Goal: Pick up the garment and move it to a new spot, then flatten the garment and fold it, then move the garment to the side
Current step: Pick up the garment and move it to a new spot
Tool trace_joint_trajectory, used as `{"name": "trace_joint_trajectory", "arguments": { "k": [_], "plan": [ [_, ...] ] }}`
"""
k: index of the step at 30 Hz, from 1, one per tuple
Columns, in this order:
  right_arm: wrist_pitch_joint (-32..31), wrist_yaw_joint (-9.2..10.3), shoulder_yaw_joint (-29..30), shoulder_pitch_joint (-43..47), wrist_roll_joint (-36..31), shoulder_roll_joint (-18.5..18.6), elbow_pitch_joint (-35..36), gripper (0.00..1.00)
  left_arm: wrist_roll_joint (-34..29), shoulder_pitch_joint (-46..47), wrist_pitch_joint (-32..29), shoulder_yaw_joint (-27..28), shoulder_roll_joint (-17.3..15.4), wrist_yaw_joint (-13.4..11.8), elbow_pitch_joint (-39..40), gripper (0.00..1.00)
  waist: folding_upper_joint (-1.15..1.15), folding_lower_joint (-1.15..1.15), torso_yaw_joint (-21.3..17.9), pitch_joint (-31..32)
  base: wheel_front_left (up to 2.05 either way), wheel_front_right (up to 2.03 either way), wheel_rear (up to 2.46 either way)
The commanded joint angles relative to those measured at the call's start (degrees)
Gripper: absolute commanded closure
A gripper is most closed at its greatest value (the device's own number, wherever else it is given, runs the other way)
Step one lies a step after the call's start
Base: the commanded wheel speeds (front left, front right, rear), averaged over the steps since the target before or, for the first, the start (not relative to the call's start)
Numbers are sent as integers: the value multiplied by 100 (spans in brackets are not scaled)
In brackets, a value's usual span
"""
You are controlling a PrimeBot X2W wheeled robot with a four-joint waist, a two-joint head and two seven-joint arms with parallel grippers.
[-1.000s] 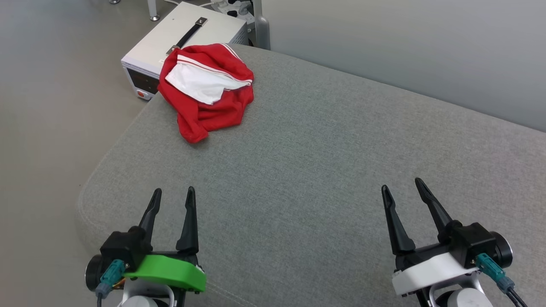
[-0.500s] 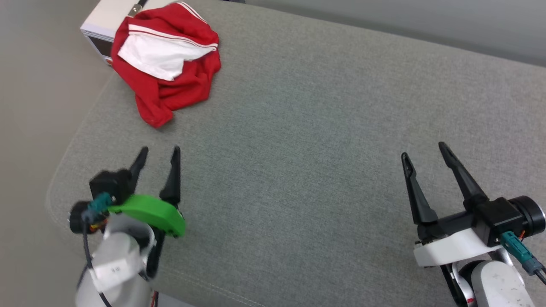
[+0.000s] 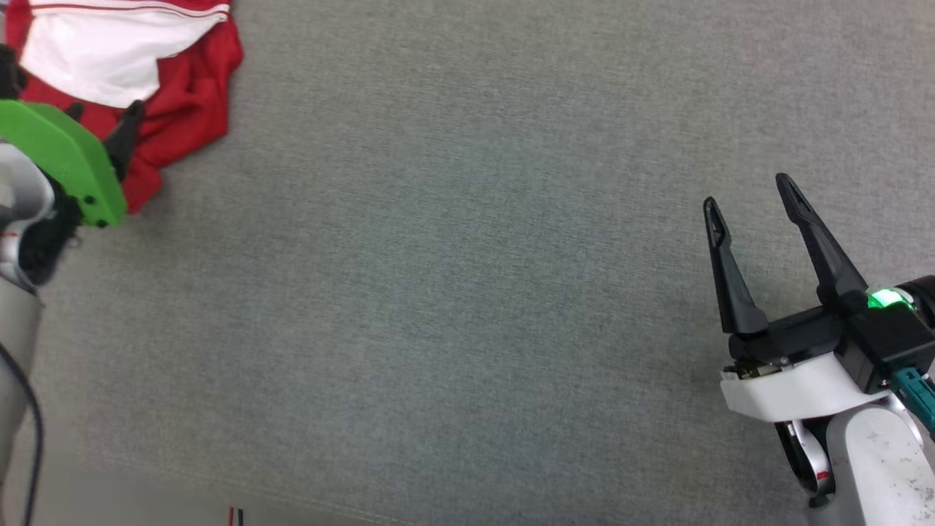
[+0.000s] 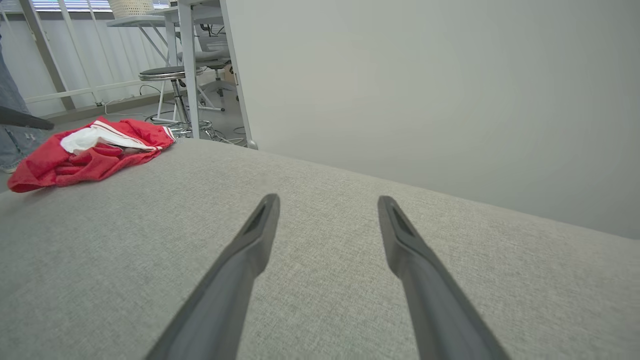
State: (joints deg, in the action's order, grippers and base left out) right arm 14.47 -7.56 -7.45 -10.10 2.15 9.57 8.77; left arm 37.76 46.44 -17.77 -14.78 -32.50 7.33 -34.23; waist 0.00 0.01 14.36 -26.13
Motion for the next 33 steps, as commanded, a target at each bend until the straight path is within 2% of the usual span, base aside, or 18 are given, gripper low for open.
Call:
{"name": "trace_joint_trajectory", "arguments": {
  "k": [1, 5, 9, 15, 19, 20, 21, 23, 26, 29, 33],
  "plan": [
    [52, 8, -10, -111, -41, 4, 56, 0, 94, 211, -250, -96, -223, 15, -79, 0, 0, -1, -542, -561, 0, 0, 0],
    [52, 8, -23, -160, -60, -12, 107, 0, 501, 564, -861, -280, -526, 15, -278, 0, 0, -1, -698, -771, 0, 0, 0],
    [52, 8, -42, -207, -85, -2, 148, 0, 796, 802, -1286, -368, -669, 15, -531, 0, 0, -1, -794, -962, 0, 0, 0],
    [52, 8, -72, -327, -125, 31, 208, 0, 888, 1127, -1367, -467, -725, 15, -997, 0, 0, -1, -887, -1198, 0, 0, 0],
    [52, 8, -46, -342, -146, 35, 200, 0, 1001, 1184, -1523, -624, -648, 15, -1275, 0, 0, -1, -898, -1236, 0, 0, 0],
    [52, 8, -37, -340, -152, 32, 192, 0, 1058, 1174, -1624, -672, -624, 15, -1322, 7, 0, -1, -894, -1231, 0, 0, 0],
    [52, 8, -26, -336, -159, 27, 178, 0, 1153, 1161, -1756, -722, -592, 15, -1360, 100, 0, -1, -886, -1219, 0, 0, 0],
    [52, 8, -7, -328, -171, 17, 140, 0, 1327, 1122, -1938, -805, -553, 15, -1377, 100, 0, -1, -863, -1171, 0, 0, 0],
    [52, 8, 0, -340, -179, 5, 87, 0, 1493, 1072, -1886, -869, -569, 15, -1340, 100, 0, -1, -825, -1057, 0, 0, 0],
    [52, 8, -2, -357, -170, -12, 23, 0, 1623, 1032, -1642, -906, -621, 15, -1248, 100, 0, -1, -794, -884, 0, 0, 0],
    [52, 8, -3, -356, -123, -78, -84, 0, 1589, 1016, -1011, -984, -777, 15, -1076, 100, 0, -1, -784, -567, 0, 0, 0]
  ]
}}
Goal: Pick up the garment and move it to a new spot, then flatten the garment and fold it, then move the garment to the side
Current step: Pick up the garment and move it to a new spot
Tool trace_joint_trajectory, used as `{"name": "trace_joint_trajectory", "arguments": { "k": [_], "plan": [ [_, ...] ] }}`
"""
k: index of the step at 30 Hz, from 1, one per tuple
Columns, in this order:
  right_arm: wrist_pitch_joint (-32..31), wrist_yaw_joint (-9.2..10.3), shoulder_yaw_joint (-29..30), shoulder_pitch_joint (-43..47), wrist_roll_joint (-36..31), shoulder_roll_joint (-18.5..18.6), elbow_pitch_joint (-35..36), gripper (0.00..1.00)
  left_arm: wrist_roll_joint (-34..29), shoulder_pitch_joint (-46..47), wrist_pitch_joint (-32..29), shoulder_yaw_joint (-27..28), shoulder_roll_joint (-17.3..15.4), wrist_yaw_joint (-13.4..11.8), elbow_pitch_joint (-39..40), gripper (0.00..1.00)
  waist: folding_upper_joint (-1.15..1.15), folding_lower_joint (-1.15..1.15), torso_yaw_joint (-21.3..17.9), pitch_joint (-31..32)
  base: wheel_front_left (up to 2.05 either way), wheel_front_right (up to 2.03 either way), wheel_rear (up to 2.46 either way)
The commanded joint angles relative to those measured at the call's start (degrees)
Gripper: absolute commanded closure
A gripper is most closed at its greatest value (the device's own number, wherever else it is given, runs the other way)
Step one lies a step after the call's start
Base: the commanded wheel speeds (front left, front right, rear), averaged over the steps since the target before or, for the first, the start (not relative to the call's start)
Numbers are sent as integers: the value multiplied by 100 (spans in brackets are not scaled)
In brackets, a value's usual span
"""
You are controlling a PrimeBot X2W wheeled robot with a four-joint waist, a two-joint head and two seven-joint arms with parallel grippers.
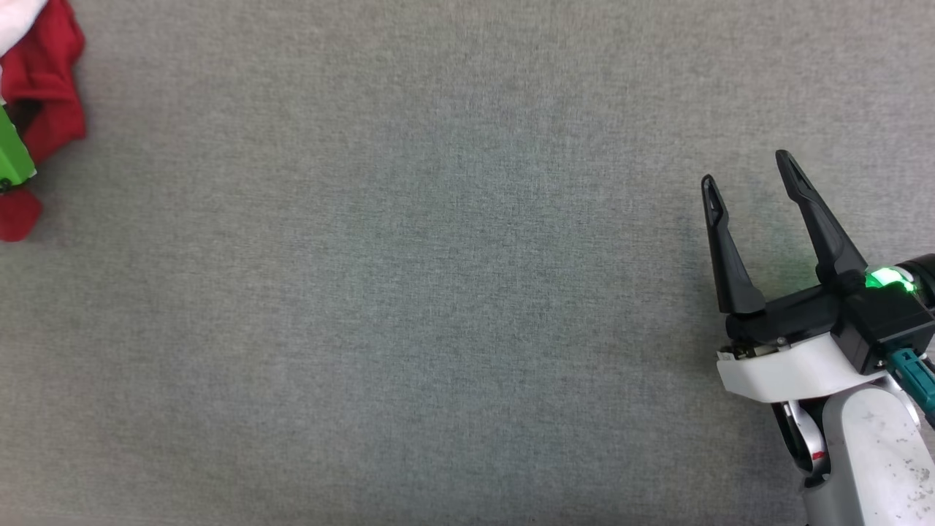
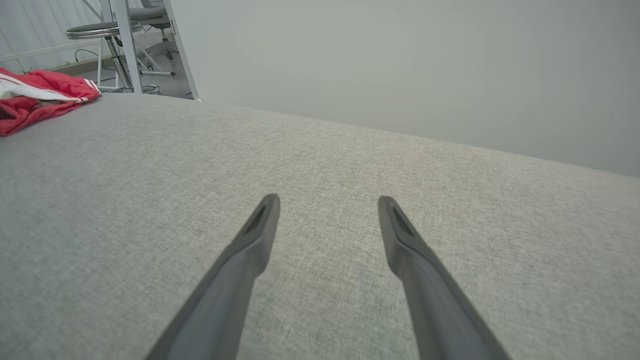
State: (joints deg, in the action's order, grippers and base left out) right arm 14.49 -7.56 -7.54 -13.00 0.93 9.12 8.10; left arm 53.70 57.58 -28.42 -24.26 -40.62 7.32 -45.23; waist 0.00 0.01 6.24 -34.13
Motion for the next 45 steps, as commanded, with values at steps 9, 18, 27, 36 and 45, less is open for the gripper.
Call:
{"name": "trace_joint_trajectory", "arguments": {
  "k": [9, 18, 27, 36, 45],
  "plan": [
    [51, 8, 170, 116, 168, -241, -283, 0, -401, -48, 1700, -422, -222, 16, 657, 100, 0, -1, -5, 1232, 0, 0, 0],
    [51, 8, 371, 372, 301, -473, -454, 0, -713, 171, 2222, -880, -177, 16, 1755, 100, 0, -1, -179, 1998, 0, 0, 0],
    [51, 8, 634, 509, 386, -604, -514, 0, -796, 409, 1943, -1360, 484, -13, 2820, 100, 0, -1, -630, 2433, 0, 0, 0],
    [51, 8, 977, 543, 627, -623, -515, 0, -690, 553, 2061, -1705, 1614, -87, 3092, 100, 0, -1, -1228, 2439, 0, 0, 0],
    [51, 8, 1168, 527, 764, -624, -474, 0, -766, 386, 3015, -1822, 2060, -36, 2725, 100, 0, -1, -1466, 2288, 0, 0, 0]
  ]
}}
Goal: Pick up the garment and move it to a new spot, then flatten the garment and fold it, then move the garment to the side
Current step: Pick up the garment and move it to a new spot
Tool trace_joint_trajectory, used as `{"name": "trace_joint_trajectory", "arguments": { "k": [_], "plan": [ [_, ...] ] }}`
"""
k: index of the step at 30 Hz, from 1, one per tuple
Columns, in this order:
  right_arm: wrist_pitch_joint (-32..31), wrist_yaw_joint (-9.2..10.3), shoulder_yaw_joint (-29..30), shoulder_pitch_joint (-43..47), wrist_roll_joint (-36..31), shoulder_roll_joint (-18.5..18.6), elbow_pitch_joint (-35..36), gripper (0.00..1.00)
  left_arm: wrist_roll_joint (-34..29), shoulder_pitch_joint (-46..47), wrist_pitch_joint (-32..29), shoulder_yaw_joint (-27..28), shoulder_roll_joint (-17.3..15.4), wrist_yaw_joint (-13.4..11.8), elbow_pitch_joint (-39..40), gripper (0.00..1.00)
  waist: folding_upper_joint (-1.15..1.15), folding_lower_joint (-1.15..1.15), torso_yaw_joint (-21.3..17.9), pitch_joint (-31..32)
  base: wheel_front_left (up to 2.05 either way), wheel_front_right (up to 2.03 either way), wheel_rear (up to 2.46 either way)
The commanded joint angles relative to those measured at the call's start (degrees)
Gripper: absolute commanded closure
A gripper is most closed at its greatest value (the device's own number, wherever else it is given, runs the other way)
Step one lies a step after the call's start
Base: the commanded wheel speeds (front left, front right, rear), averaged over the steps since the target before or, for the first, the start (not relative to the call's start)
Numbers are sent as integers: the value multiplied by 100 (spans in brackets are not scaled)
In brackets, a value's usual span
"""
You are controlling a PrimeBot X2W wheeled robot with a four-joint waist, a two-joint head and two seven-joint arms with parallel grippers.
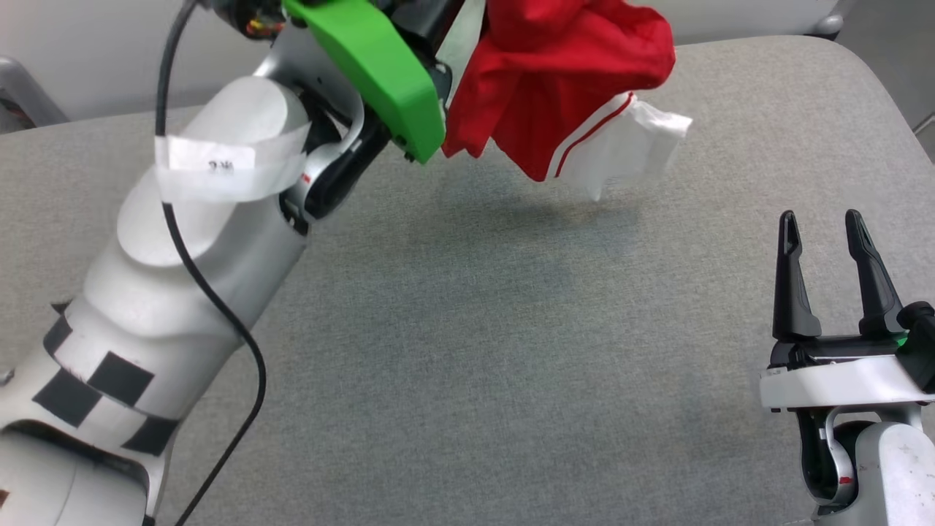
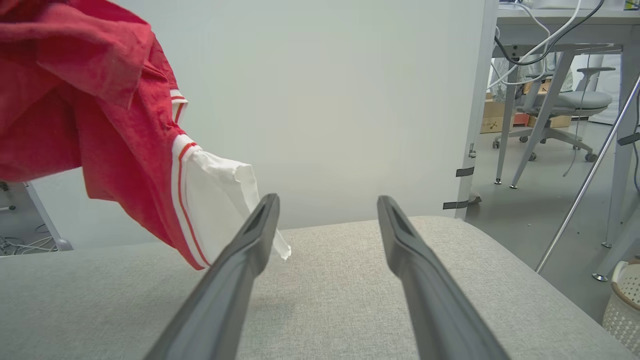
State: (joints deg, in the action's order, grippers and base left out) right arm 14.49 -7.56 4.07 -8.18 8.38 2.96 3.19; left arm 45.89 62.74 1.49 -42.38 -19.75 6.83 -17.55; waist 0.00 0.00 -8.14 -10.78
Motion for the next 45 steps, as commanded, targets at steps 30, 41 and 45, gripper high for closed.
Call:
{"name": "trace_joint_trajectory", "arguments": {
  "k": [30, 41, 45],
  "plan": [
    [51, 8, -129, 277, -415, -8, -234, 0, 167, -2395, 1343, -215, -303, -255, -2207, 0, 0, 0, 1093, 330, 0, 0, 0],
    [51, 8, -66, 629, -408, -8, -71, 0, -1314, -4493, 1350, 2070, 224, -599, 682, 0, 0, 0, 1268, 559, 0, 0, 0],
    [51, 8, -75, 750, -419, -8, -19, 0, -1842, -5203, 1350, 2564, 690, -420, 1201, 0, 0, 0, 1313, 630, 0, 0, 0]
  ]
}}
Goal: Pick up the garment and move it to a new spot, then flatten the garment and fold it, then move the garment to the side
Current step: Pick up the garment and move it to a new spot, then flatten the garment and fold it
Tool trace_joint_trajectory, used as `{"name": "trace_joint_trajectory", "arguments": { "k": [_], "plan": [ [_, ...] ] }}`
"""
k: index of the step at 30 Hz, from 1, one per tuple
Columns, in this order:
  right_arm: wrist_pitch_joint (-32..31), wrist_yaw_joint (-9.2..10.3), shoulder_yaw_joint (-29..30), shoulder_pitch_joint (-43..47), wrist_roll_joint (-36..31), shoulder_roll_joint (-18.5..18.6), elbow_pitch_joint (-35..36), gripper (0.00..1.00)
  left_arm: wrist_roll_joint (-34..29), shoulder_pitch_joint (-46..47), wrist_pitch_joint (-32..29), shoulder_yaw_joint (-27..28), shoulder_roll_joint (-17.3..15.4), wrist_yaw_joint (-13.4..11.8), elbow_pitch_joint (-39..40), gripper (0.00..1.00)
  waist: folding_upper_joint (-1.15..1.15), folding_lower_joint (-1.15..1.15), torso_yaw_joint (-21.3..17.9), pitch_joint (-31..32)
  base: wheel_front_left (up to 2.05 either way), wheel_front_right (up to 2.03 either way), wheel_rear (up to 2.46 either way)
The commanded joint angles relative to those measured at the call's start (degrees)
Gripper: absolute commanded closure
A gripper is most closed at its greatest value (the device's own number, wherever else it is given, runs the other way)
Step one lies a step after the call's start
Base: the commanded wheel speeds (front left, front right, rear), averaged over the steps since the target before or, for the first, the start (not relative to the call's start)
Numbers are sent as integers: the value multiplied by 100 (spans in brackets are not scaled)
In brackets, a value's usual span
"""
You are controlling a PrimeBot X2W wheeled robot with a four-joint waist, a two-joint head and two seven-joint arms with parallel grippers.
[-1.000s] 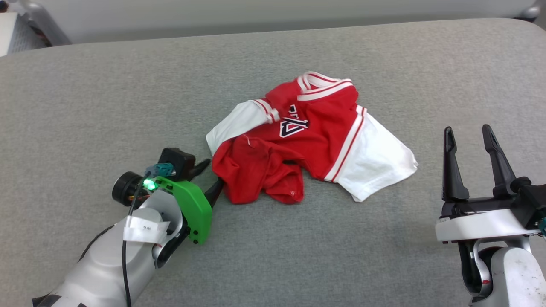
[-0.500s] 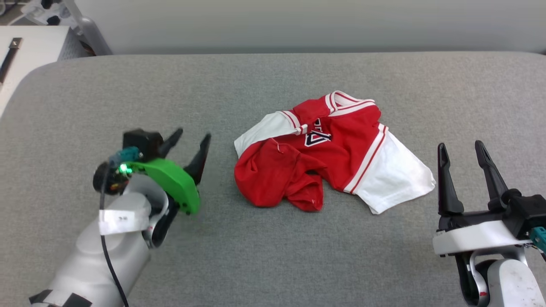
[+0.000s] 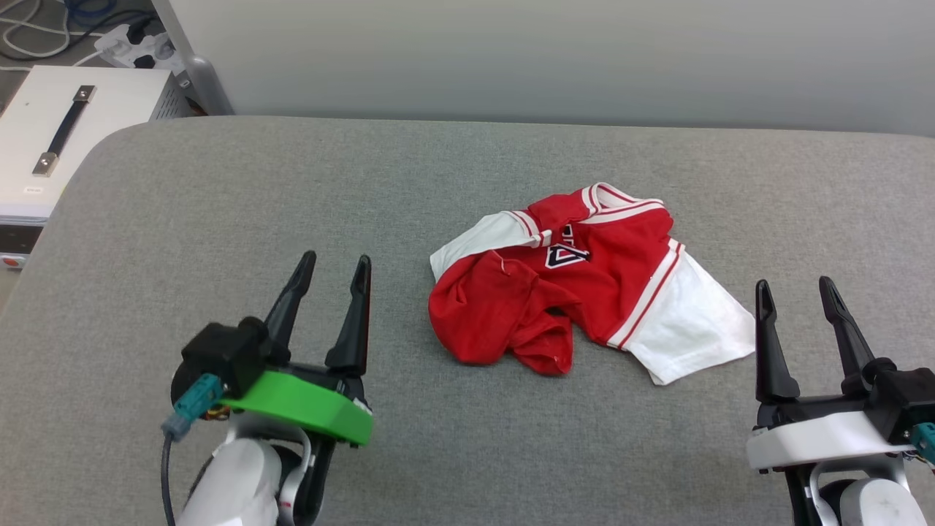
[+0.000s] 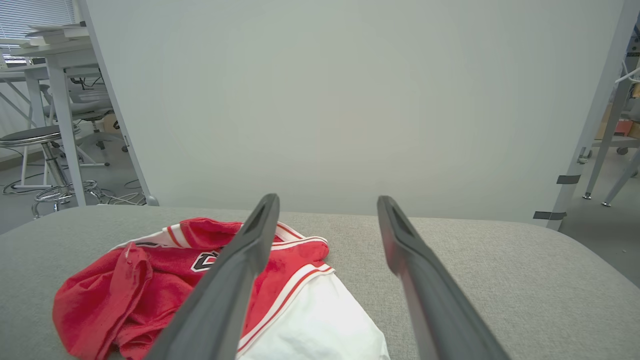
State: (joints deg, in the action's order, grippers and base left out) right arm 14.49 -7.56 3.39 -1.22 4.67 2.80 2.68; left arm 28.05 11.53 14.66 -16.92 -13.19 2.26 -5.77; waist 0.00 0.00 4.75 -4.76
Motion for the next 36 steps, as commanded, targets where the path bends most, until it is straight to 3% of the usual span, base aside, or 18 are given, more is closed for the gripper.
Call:
{"name": "trace_joint_trajectory", "arguments": {
  "k": [1, 6, 11, 17, 22, 26, 36],
  "plan": [
    [51, 8, -10, 90, -49, 8, 46, 0, -193, -229, 33, 126, 162, 95, 103, 0, 0, 0, 38, 45, 0, 0, 0],
    [51, 8, -72, 193, -38, 8, 61, 0, -653, -681, 33, 516, 627, 319, 211, 0, 0, 0, 36, 104, 0, 0, 0],
    [51, 8, -136, 219, -12, 8, 57, 0, -836, -832, 33, 696, 846, 465, 163, 0, 0, 0, -7, 126, 0, 0, 0],
    [51, 8, -181, 202, -10, 8, 77, 0, -971, -768, 33, 697, 858, 513, -32, 0, 0, 0, -132, 56, 0, 0, 0],
    [51, 8, -181, 175, -1, 8, 117, 0, -901, -307, -231, 150, 532, 520, -180, 0, 0, 0, -264, -98, 0, 0, 0],
    [51, 8, -218, 100, 28, 8, 128, 0, -696, 353, -1106, -416, 159, 521, -10, 0, 0, 0, -437, -279, 0, 0, 0],
    [51, 8, -337, -218, 176, 8, 169, 0, 570, 2664, -4725, -1780, -716, 522, 26, 0, 0, 0, -970, -814, 0, 0, 0]
  ]
}}
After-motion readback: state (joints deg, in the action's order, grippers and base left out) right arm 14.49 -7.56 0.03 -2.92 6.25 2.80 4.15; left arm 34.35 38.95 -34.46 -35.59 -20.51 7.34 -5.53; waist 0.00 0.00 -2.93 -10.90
